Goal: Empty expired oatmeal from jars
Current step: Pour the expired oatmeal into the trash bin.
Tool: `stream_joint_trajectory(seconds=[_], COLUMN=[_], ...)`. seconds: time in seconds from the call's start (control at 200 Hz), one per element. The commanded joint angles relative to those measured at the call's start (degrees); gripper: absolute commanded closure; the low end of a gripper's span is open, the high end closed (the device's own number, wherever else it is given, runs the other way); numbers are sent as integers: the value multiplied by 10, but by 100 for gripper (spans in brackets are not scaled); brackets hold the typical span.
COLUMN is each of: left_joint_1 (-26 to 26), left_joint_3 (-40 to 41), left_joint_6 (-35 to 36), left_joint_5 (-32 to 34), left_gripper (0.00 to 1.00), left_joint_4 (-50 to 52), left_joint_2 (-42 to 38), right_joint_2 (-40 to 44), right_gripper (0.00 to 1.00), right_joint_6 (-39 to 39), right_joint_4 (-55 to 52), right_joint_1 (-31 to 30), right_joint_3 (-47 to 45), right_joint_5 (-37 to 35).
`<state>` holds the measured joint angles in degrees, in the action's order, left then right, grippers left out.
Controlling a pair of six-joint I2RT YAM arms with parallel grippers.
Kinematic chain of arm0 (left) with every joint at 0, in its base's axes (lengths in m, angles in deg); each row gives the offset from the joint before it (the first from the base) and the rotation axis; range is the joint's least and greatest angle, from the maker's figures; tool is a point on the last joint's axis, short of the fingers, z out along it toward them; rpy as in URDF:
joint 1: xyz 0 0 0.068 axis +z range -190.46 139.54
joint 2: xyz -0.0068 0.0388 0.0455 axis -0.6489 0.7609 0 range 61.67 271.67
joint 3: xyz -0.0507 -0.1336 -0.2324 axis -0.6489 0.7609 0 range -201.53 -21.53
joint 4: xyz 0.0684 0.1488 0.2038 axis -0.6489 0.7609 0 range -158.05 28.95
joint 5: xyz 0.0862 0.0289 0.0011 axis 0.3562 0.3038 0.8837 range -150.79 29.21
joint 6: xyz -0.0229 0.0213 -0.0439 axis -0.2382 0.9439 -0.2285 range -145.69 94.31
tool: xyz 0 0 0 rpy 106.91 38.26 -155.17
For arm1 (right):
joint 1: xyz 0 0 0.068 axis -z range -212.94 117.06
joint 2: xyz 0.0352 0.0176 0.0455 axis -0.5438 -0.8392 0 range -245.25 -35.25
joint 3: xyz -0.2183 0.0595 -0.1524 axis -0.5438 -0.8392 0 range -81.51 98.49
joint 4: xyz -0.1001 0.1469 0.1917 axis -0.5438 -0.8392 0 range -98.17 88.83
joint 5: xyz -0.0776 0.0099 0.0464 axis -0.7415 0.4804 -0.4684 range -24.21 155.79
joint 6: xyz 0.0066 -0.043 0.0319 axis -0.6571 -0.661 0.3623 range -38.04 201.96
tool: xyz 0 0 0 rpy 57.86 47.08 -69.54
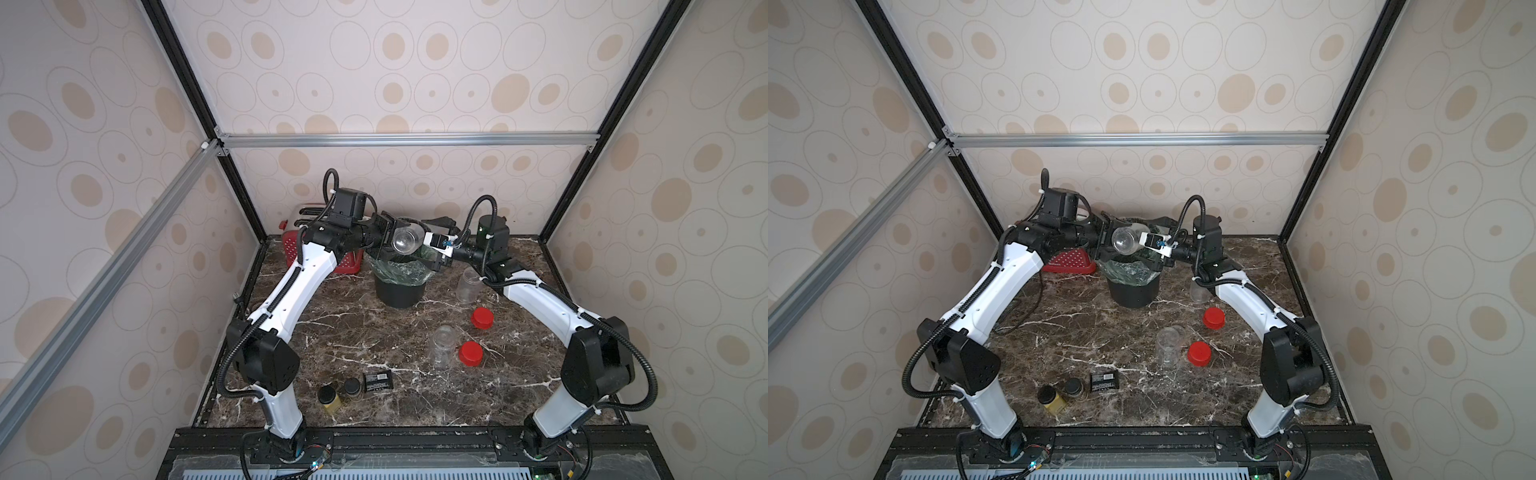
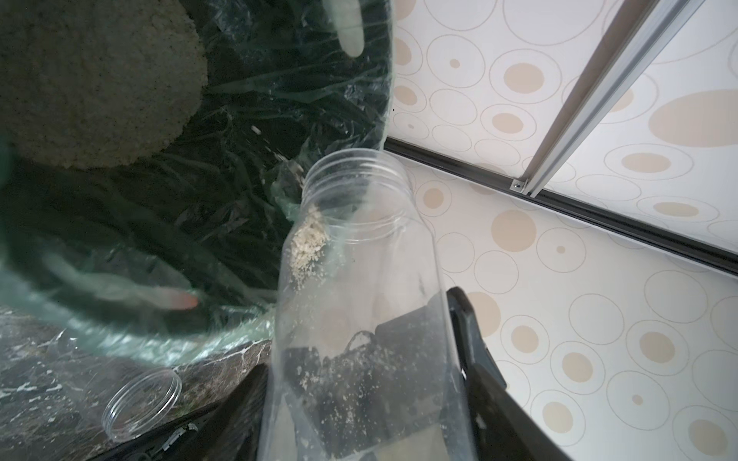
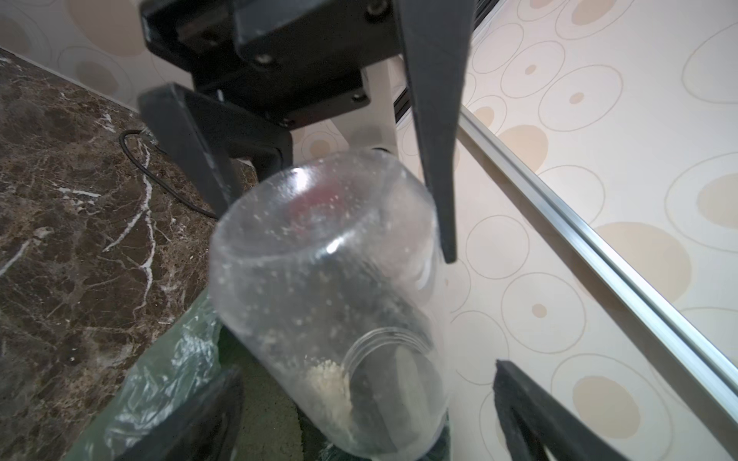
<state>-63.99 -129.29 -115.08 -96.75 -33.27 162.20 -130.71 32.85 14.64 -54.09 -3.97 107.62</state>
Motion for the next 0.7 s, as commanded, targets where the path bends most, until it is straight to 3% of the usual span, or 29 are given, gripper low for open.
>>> stream_joint_trajectory(seconds=[0.0, 0.27, 0.696], left_joint_1=[-3, -10, -9], left_joint_3=[-5, -20, -22], left_joint_6=[-20, -18, -25], left_joint_5=[-5, -12, -16], left_gripper=[100, 100, 100], left_joint_4=[-33, -29, -38], left_joint_2=[-23, -24, -24], right_joint_2=[-11, -42, -77], right_gripper=[1, 0, 18], right_joint_6=[-32, -2, 38], right_joint_4=[49, 124, 198], right_joint_1=[-1, -2, -13], right_joint_3=[-5, 1, 13], right_joint_5=[20, 47, 59])
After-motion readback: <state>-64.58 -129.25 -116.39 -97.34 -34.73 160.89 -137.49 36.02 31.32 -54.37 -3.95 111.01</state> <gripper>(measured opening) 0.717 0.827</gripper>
